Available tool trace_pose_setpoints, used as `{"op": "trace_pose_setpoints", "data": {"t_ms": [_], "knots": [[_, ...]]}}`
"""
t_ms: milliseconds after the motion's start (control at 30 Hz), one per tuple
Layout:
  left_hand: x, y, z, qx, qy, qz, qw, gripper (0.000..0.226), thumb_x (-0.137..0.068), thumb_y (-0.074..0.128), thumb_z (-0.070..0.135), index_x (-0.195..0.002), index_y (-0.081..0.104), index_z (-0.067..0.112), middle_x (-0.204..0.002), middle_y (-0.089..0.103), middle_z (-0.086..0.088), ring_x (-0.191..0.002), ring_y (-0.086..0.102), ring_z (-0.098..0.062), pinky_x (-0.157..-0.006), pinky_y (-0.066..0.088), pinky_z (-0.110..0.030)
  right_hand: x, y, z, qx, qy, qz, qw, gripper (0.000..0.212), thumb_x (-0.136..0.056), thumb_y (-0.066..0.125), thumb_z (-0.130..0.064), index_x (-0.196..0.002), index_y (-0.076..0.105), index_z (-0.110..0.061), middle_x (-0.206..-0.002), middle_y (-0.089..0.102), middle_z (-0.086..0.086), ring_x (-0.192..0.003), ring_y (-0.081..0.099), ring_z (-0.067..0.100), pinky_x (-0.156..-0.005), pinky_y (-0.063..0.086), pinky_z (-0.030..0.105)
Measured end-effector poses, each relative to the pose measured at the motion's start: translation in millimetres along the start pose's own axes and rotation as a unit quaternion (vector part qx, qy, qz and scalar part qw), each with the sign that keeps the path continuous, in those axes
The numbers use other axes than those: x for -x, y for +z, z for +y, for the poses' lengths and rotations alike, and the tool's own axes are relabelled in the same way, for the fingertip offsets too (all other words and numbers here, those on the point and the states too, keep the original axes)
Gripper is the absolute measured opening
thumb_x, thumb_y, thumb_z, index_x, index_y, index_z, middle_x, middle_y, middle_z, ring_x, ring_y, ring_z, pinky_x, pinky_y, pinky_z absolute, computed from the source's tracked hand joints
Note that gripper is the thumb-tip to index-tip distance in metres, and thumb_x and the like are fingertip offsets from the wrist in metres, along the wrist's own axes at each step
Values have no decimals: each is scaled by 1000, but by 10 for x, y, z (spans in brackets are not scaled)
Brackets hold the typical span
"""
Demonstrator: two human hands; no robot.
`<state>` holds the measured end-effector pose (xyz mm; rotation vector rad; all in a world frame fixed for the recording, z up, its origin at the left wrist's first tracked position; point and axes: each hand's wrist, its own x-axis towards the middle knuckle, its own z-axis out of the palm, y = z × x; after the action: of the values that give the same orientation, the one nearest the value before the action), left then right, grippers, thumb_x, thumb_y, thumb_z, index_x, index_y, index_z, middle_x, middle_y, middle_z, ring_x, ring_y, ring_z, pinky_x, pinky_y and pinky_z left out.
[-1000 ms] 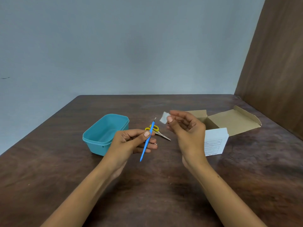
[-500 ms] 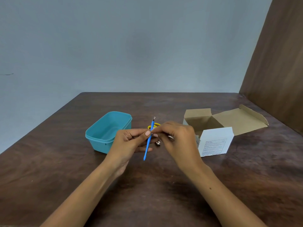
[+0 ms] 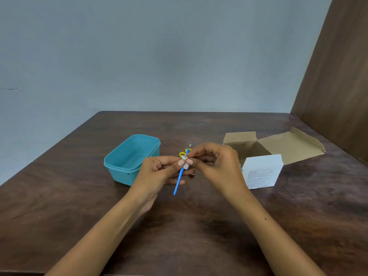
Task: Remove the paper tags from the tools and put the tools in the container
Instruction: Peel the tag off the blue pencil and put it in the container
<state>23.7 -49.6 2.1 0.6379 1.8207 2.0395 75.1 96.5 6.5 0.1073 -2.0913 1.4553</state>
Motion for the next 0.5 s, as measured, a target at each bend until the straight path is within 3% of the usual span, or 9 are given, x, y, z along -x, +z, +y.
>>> {"op": "trace_pose_setpoints", "data": {"t_ms": [100, 233, 333, 500], "knots": [[-8, -1, 36, 5, 10, 10, 1000, 18, -87, 60, 12, -99, 71, 4, -93, 75, -11, -89, 72, -19, -63, 58, -23, -15, -18, -17, -54, 15, 55, 997, 24, -75, 74, 3, -71, 68, -20, -70, 71, -8, -68, 69, 6, -66, 52, 17], [11, 16, 127, 6, 18, 22, 1000, 15, -87, 60, 11, -96, 69, 3, -90, 76, -11, -83, 73, -22, -59, 57, -21, 5, -13, 8, 26, -39, 146, 988, 13, -79, 74, -3, -77, 68, -15, -70, 67, -15, -67, 66, 1, -66, 50, 12], [18, -9, 277, -12, 25, 26, 999, 11, -86, 62, 10, -92, 69, 4, -85, 76, -11, -78, 74, -21, -57, 57, -21, 18, 19, 41, 82, -75, 144, 983, 14, -79, 72, 0, -77, 68, -14, -69, 64, -18, -68, 65, -3, -64, 46, 6], [-34, -269, 598, -81, 28, 76, 993, 8, -81, 69, 11, -85, 70, 4, -73, 75, -7, -65, 73, -17, -57, 57, -20, 36, 84, 110, 150, -117, 114, 975, 8, -81, 72, -5, -76, 68, -10, -74, 70, -6, -71, 65, 6, -60, 50, 13]]}}
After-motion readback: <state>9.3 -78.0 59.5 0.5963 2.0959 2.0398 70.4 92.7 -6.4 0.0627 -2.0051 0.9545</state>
